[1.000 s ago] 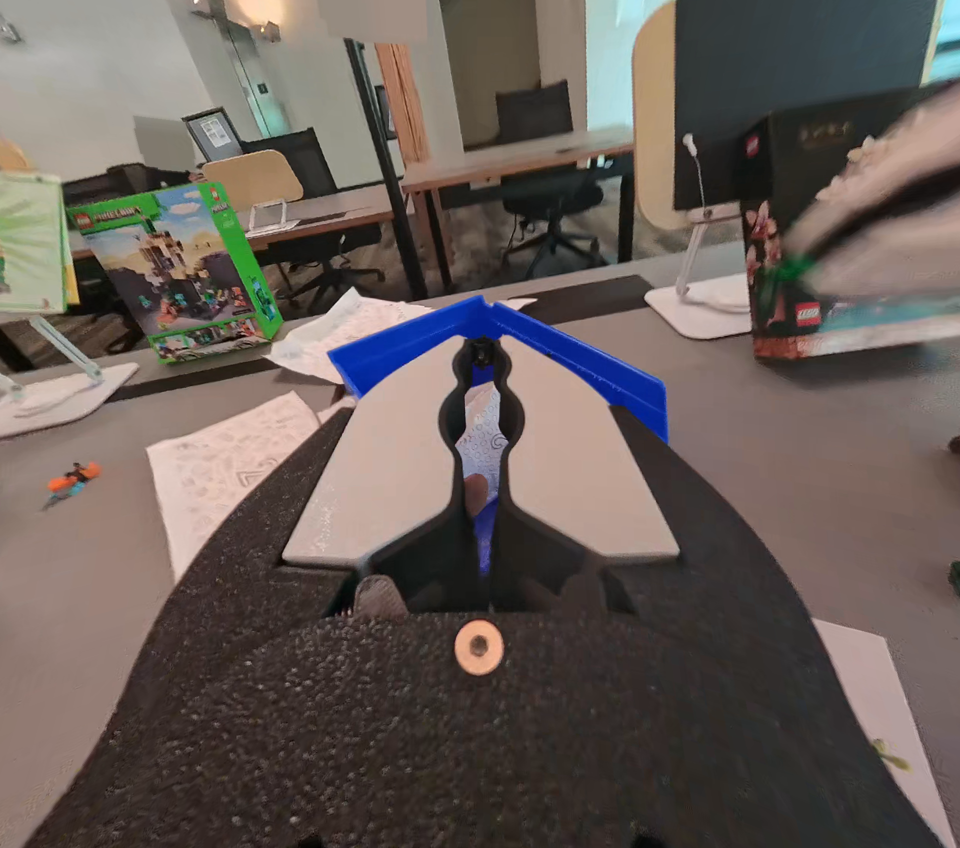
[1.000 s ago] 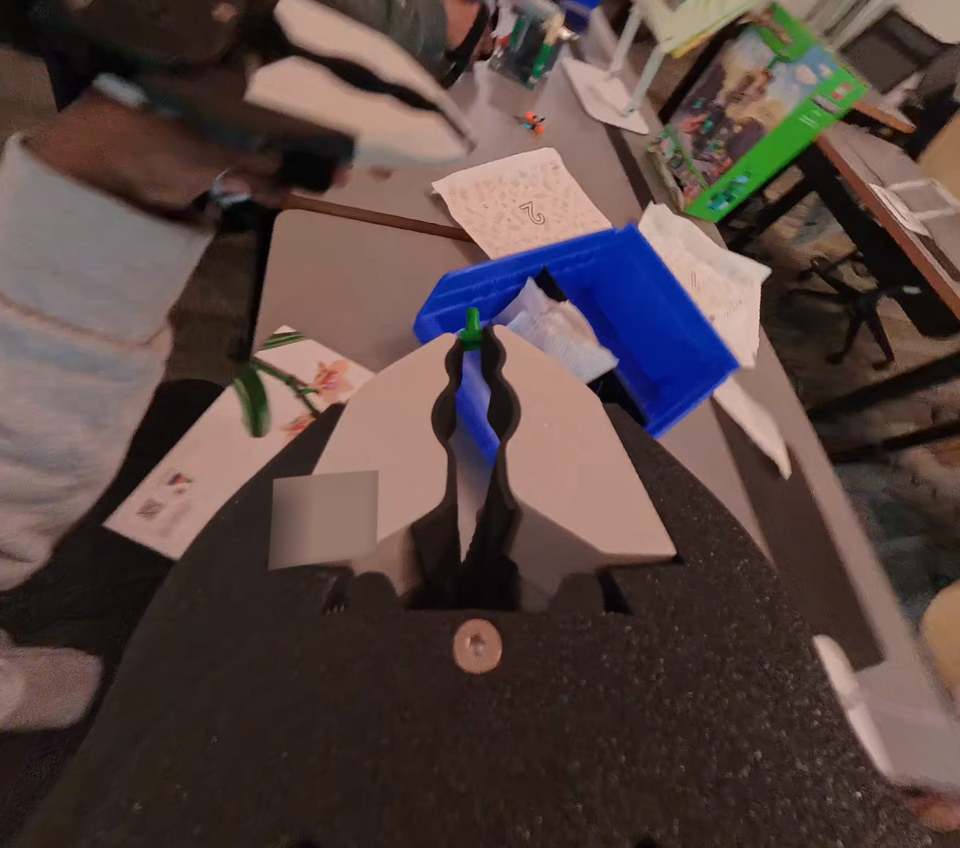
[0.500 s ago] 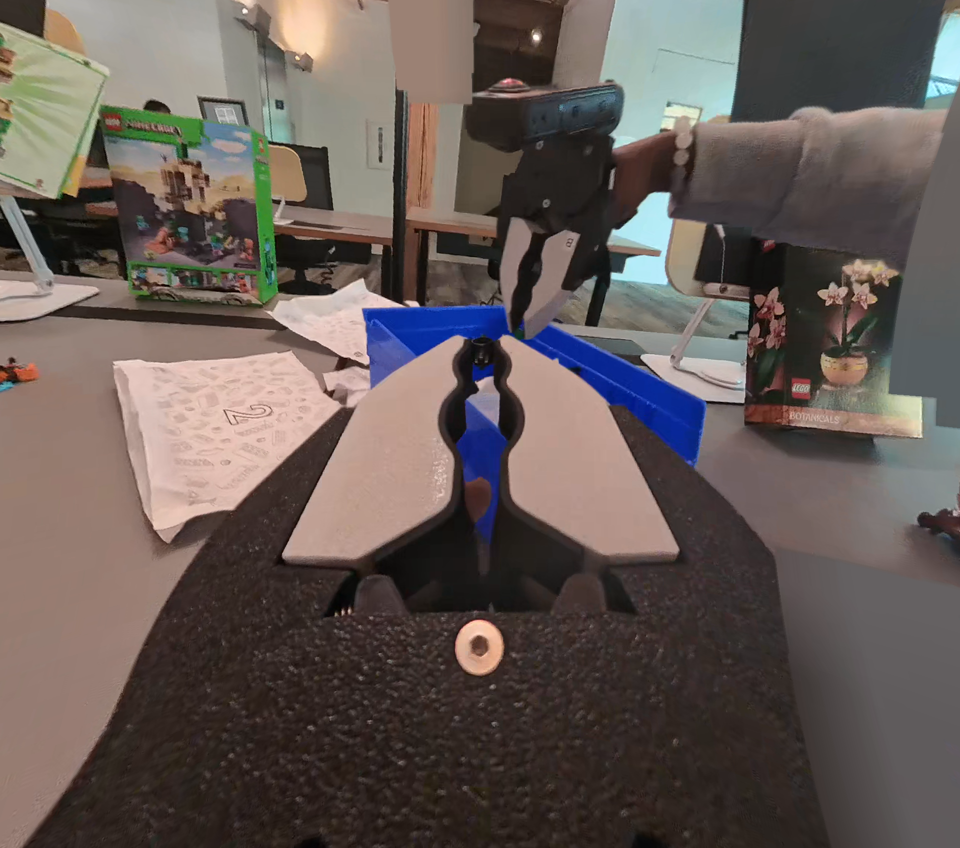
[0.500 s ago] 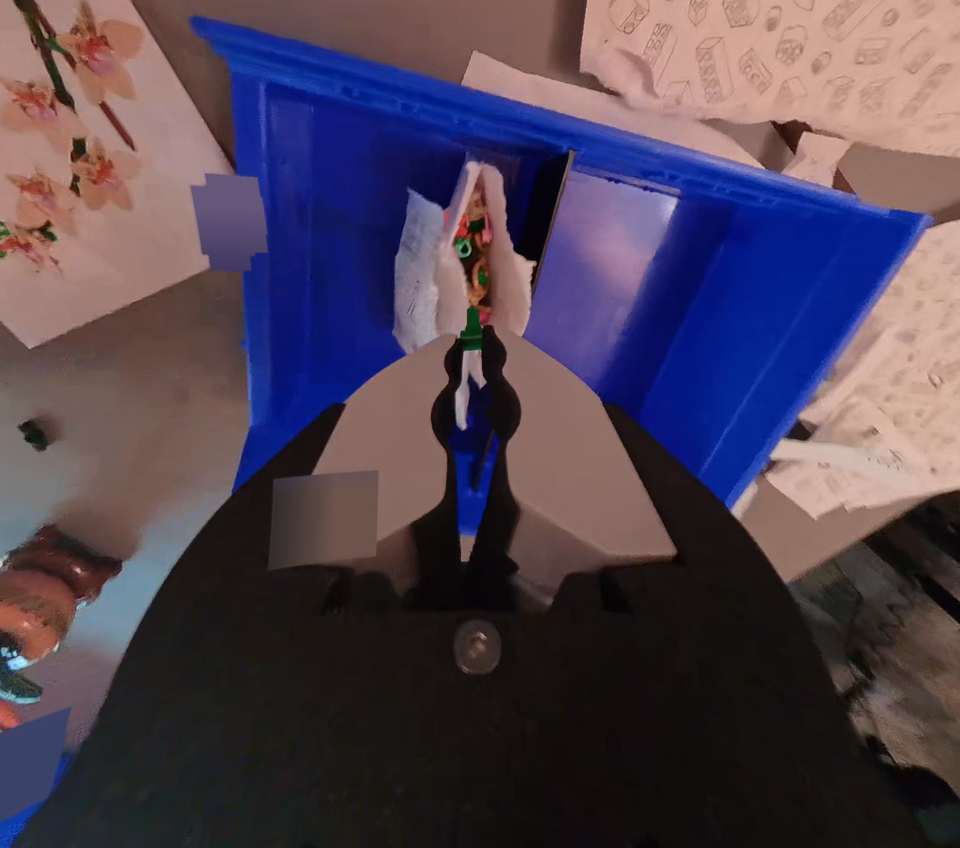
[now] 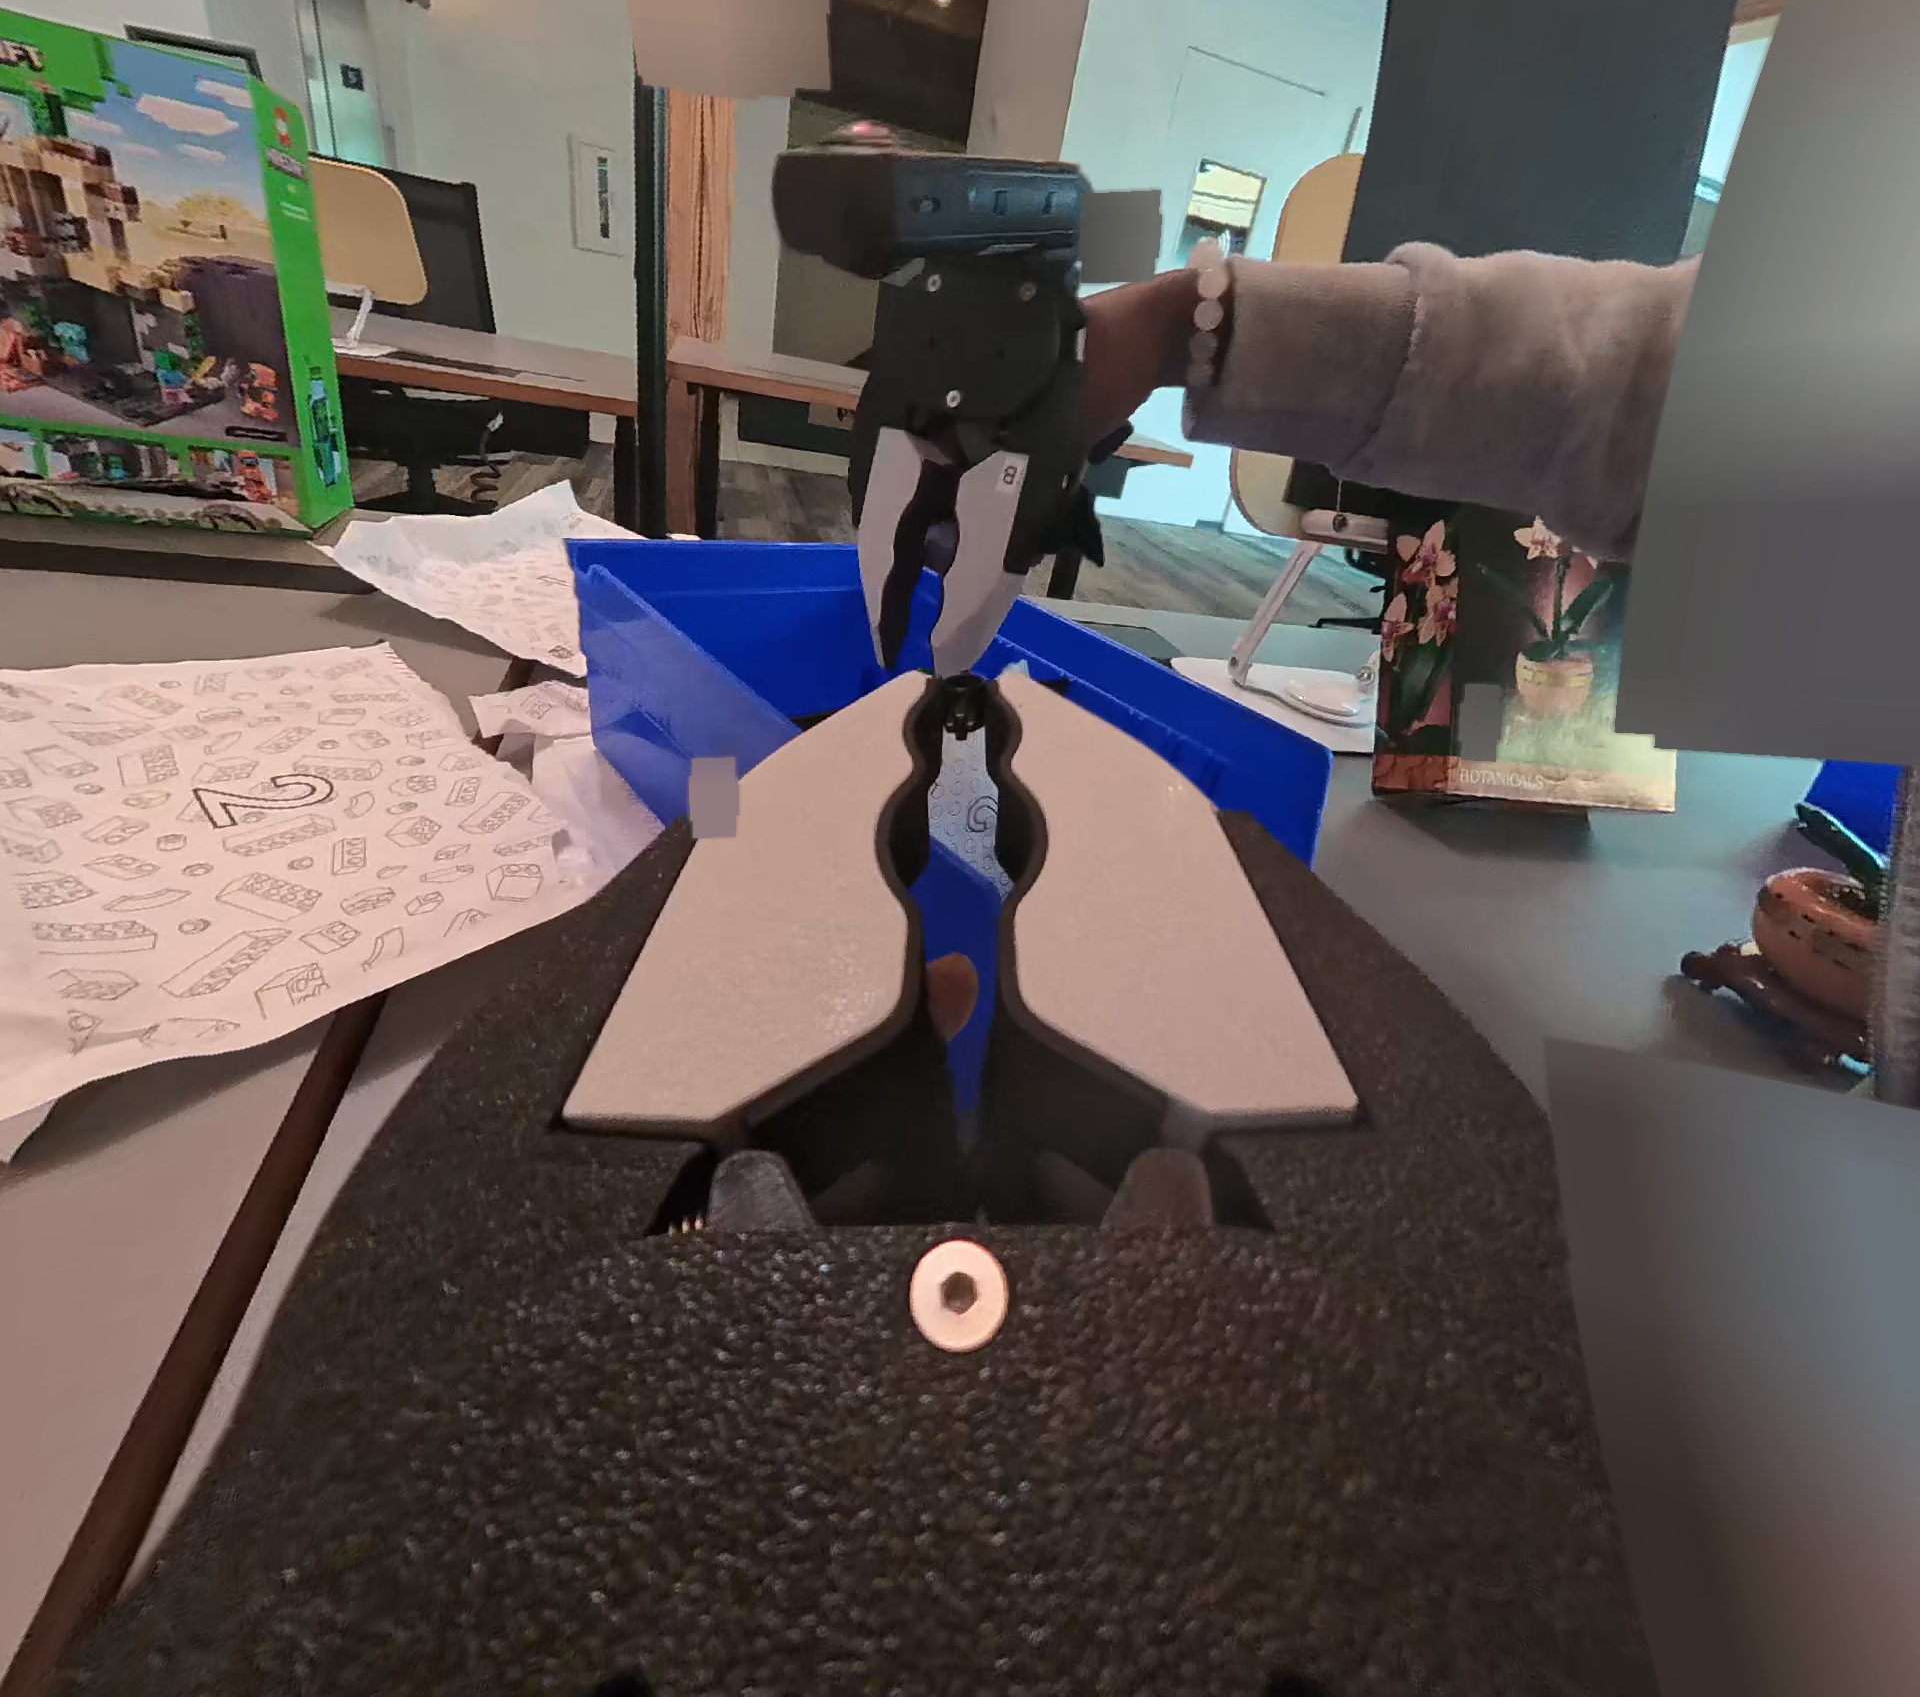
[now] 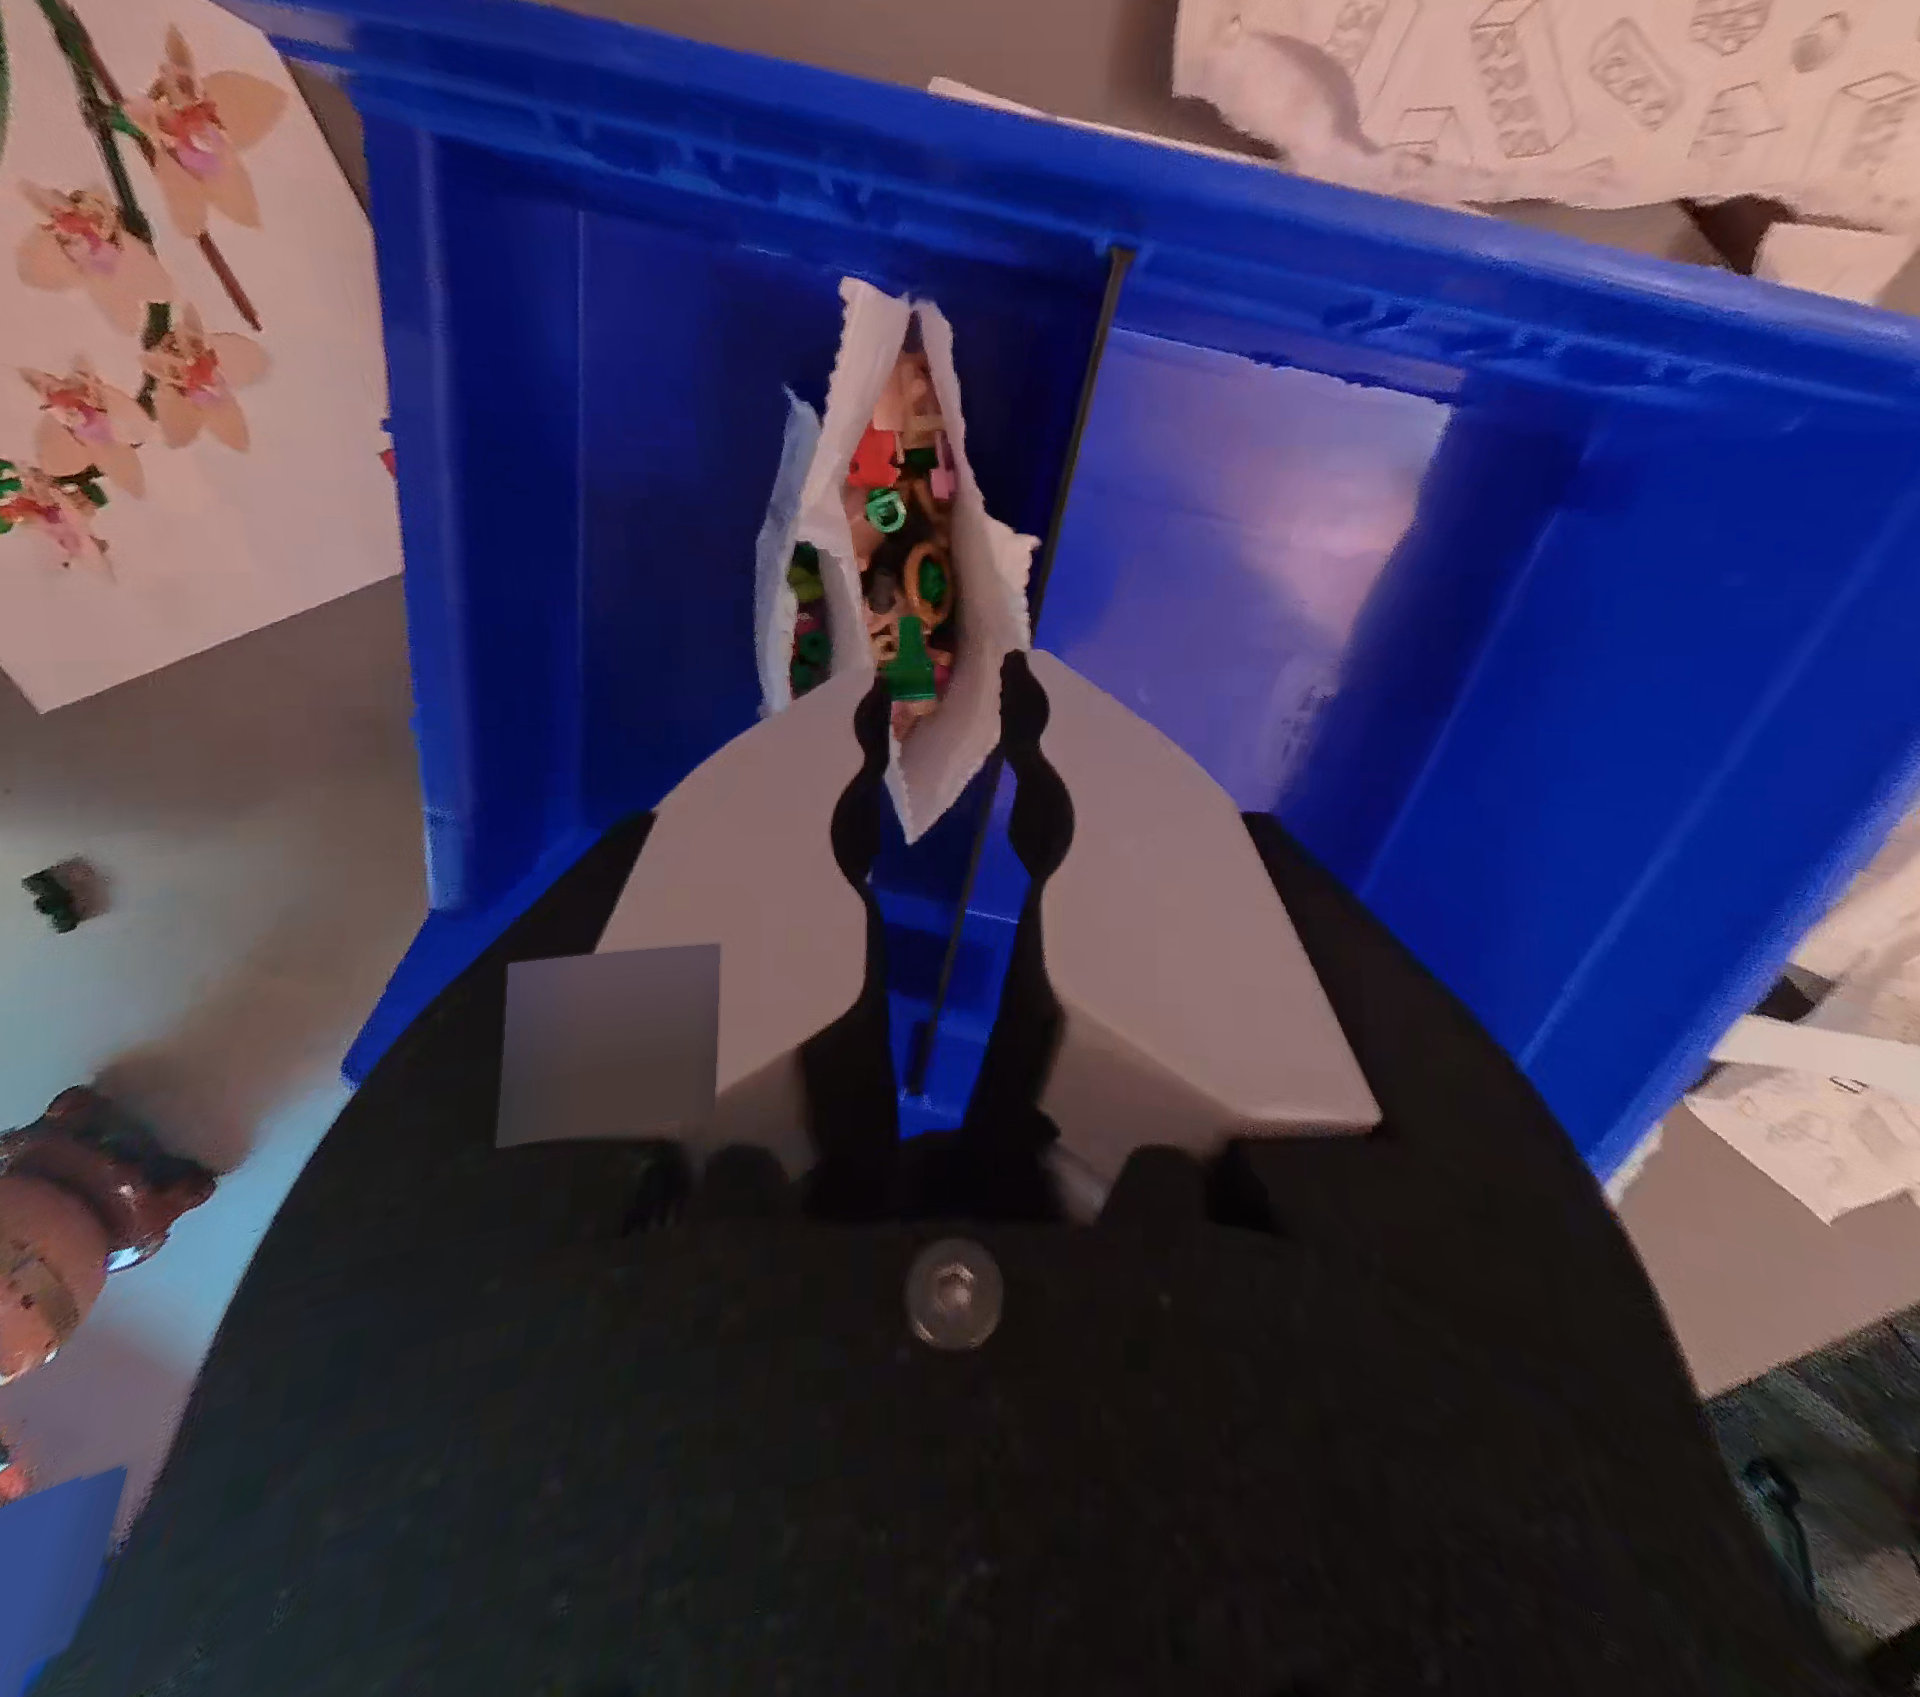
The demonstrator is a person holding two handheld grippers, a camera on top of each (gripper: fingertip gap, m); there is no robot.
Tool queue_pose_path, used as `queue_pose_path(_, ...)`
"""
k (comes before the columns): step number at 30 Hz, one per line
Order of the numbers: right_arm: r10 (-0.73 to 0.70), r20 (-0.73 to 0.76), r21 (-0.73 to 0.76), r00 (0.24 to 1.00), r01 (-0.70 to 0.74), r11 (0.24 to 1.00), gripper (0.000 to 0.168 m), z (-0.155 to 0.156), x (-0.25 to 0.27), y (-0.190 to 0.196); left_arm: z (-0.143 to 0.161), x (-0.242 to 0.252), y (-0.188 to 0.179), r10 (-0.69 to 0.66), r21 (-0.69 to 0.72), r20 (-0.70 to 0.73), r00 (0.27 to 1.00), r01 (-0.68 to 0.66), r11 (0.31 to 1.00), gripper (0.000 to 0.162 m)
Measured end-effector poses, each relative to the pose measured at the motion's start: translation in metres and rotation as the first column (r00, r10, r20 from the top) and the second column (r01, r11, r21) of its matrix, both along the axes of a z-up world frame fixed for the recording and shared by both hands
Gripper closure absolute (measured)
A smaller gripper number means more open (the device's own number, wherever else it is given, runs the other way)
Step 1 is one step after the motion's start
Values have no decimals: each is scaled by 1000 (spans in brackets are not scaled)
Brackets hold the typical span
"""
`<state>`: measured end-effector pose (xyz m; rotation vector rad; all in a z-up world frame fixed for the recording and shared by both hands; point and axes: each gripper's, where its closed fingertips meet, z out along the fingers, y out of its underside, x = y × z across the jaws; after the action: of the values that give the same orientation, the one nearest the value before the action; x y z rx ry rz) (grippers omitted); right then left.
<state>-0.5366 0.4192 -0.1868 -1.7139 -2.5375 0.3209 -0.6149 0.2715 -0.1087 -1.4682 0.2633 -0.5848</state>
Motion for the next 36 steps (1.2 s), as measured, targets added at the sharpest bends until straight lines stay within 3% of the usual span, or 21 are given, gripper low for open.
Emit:
queue_pose_path(7,64,-99,125,993,-52,991,137,3,-6,10,3,4,-3,-9,12,-3,1000,9,1000,155)
queue_pose_path(11,79,-21,207,997,-73,976,115,-8,-2,20,6,3,-5,-4,18,-10,1000,4,1000,155)
queue_pose_path(20,-67,44,119,997,61,991,99,-18,2,41,11,0,-11,8,34,-12,1000,-7,999,155)
queue_pose_path(26,-83,0,67,997,82,994,104,-5,2,38,9,1,-9,-1,31,-5,1000,1,1000,155)
queue_pose_path(28,-51,-98,116,994,62,991,123,6,-10,39,11,1,-7,-6,39,21,1000,5,999,155)
queue_pose_path(29,-14,-227,115,974,41,993,140,23,-26,30,13,0,-5,-17,46,67,998,14,999,155)
queue_pose_path(32,198,-552,27,810,-220,975,144,84,-53,-49,19,-7,-3,-107,81,293,950,87,993,156)
queue_pose_path(34,329,-678,122,658,-340,932,145,113,-59,-94,26,-16,-6,-173,121,442,880,133,984,156)
queue_pose_path(36,412,-722,243,555,-354,903,142,125,-66,-121,31,-19,-10,-236,158,524,819,179,971,156)
